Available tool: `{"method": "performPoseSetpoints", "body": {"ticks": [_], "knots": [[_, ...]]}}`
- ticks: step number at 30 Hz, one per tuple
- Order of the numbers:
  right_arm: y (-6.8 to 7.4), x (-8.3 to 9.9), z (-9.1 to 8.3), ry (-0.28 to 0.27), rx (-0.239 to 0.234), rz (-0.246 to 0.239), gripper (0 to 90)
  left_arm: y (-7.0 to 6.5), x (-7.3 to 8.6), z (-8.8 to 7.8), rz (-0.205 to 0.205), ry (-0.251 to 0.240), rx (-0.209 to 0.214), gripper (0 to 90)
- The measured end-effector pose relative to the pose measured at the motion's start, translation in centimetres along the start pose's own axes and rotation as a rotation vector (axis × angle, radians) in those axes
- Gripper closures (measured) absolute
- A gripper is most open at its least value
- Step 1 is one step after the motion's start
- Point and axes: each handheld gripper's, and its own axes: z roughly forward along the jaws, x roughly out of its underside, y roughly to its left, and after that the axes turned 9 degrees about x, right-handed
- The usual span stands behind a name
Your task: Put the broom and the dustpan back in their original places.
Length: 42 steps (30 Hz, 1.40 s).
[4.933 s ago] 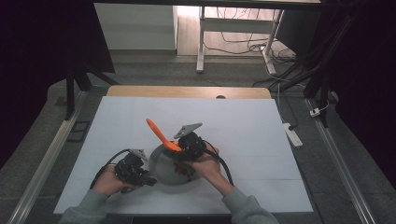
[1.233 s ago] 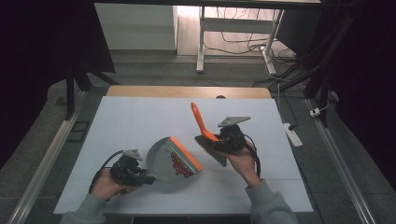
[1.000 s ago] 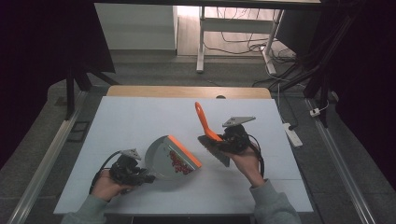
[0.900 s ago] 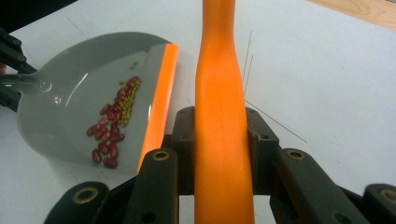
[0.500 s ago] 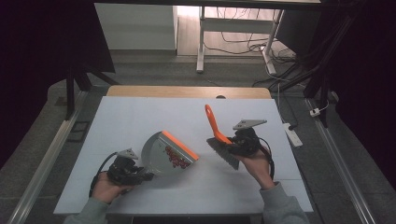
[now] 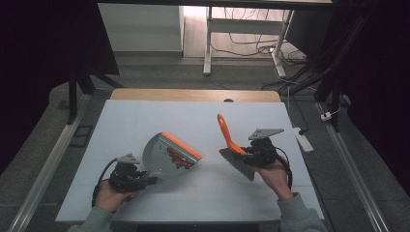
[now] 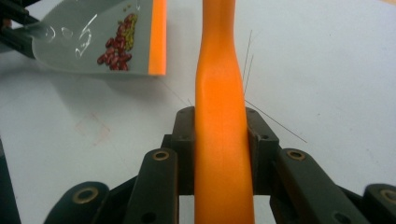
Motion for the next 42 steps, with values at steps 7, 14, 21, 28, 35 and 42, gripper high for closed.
{"method": "performPoseSetpoints", "body": {"ticks": [7, 14, 21, 28, 35, 42], "knots": [[0.0, 0.5, -0.4, 0.006, -0.018, -0.009, 70.6, 0.1, 0.4, -0.4, -0.018, -0.021, -0.016, 61.5], [0.1, 1.1, -0.5, 0.016, -0.029, -0.007, 70.6, 0.1, 0.8, -0.6, -0.035, -0.034, -0.033, 61.4], [0.2, 1.4, -0.6, 0.028, -0.031, -0.012, 70.6, 0.2, 1.3, -0.9, -0.068, -0.058, -0.067, 61.4], [0.2, 1.7, -0.6, 0.042, -0.048, -0.005, 70.6, 0.1, 1.9, -1.0, -0.103, -0.074, -0.095, 61.4], [0.5, 2.0, -0.4, 0.054, -0.064, 0.012, 70.6, -0.2, 2.5, -1.0, -0.152, -0.094, -0.141, 61.4], [0.9, 2.3, -0.5, 0.073, -0.083, 0.013, 70.6, -0.2, 3.0, -1.1, -0.207, -0.12, -0.178, 61.5]]}}
